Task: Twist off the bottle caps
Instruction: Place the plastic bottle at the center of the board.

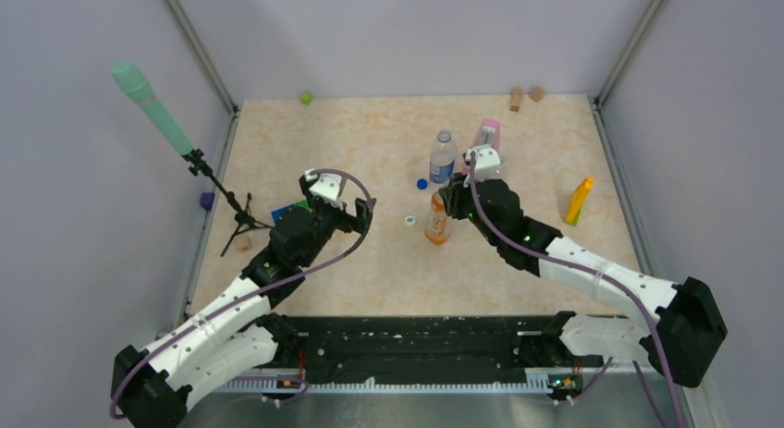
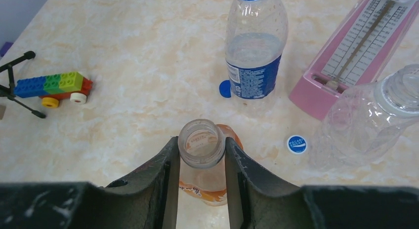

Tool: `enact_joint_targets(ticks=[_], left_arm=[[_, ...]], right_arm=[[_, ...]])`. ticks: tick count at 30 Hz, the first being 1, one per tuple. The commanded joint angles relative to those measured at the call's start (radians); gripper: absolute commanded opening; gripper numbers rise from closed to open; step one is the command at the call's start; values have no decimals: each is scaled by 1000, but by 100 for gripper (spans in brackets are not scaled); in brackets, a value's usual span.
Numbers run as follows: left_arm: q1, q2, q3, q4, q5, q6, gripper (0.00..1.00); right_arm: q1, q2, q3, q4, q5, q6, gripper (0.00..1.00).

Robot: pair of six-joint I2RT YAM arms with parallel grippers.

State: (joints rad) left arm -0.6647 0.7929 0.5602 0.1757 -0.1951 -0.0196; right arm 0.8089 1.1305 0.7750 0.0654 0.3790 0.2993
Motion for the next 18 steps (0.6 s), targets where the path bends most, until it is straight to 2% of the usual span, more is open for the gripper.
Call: enact_joint_targets(ticks=[1,5,10,15,18], left_arm=[[1,5,7,25,8,12,99],[0,8,9,25,9,10,99],[0,6,9,22,-2,12,99],[0,7,11,22,-15,12,99],[0,11,16,21,-9,12,99]], right_arm=[[11,-4,61,-10,41,-71,20],[11,-9,51,26,111,-112,20],[10,-14,-19,170,148,-134,20],[10,3,-44,204,143,-92,21],[10,18,-42,196,138,-89,26]])
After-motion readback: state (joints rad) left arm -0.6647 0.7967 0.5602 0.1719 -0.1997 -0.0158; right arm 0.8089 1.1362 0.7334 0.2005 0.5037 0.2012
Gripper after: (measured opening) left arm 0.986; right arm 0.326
